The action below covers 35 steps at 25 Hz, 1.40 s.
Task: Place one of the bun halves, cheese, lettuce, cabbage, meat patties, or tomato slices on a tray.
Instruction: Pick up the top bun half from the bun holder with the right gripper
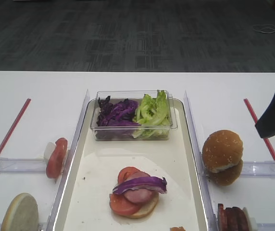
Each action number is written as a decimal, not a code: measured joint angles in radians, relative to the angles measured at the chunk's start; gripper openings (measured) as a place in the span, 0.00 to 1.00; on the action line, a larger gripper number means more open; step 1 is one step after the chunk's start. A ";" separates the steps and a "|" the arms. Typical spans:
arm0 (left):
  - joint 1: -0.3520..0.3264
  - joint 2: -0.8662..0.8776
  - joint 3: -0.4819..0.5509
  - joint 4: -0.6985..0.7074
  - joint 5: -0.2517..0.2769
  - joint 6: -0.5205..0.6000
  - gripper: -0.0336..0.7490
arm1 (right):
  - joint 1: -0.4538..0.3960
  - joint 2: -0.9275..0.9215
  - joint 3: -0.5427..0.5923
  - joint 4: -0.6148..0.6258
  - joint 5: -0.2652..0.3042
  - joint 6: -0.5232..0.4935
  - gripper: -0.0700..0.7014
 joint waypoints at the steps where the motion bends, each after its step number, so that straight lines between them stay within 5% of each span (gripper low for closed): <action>1: 0.000 0.000 0.000 0.000 0.000 0.000 0.54 | 0.000 0.008 0.000 0.014 0.000 -0.006 0.82; 30: 0.000 0.000 0.000 0.000 0.000 0.000 0.54 | 0.000 0.270 -0.010 0.127 -0.122 -0.133 0.82; 35: 0.000 0.000 0.000 0.000 0.000 0.000 0.54 | 0.027 0.330 -0.066 0.103 -0.119 -0.137 0.74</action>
